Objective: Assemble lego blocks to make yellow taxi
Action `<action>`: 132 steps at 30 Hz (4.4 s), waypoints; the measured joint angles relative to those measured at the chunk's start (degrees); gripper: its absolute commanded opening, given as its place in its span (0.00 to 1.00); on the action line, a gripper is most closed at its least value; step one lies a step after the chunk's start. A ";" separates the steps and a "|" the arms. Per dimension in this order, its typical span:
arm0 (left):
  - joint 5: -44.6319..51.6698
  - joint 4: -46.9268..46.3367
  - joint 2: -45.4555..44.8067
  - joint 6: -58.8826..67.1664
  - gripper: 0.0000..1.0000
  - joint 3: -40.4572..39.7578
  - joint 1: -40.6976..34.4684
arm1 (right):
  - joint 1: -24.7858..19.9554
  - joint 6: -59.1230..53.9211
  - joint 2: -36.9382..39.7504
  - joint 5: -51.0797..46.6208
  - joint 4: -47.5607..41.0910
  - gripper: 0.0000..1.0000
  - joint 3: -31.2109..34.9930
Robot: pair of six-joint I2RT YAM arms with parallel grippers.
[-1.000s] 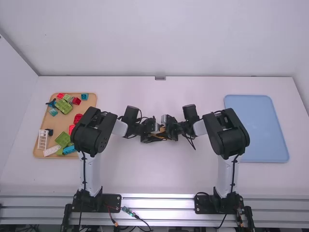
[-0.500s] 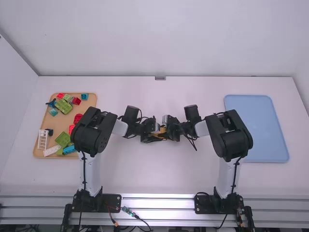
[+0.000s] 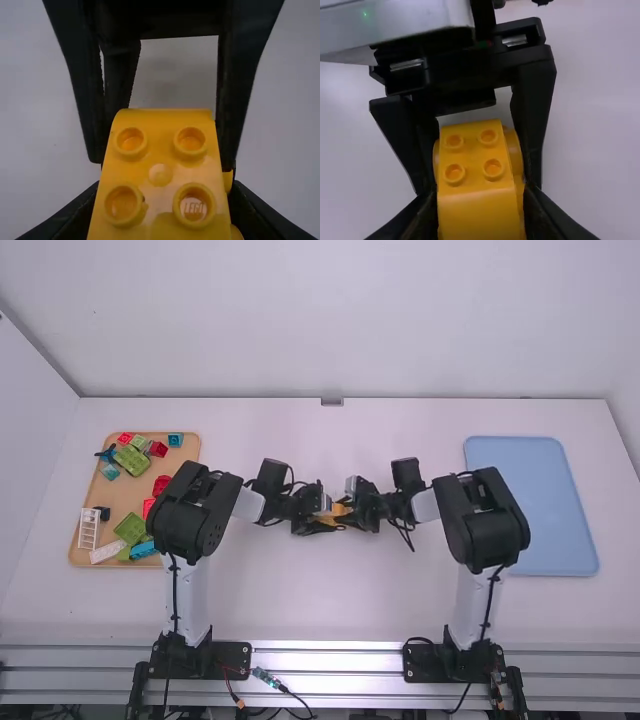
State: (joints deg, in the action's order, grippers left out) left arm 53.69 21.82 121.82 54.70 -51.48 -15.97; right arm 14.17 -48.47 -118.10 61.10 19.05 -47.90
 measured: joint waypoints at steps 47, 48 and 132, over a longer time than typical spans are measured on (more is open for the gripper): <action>-9.31 -29.59 -22.99 7.13 0.99 0.96 6.86 | -1.92 2.45 10.25 -8.81 18.47 0.99 13.03; -8.61 -30.51 -23.80 7.98 0.99 0.96 8.57 | -1.92 3.02 9.01 -8.15 19.91 0.99 13.00; 0.76 -32.74 -24.72 11.34 0.99 0.96 22.23 | -51.32 16.92 10.64 -26.60 13.97 0.53 9.99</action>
State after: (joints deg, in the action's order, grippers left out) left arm 54.46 -10.92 97.10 66.04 -50.52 6.26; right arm -37.15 -31.55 -107.46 34.50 33.01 -37.91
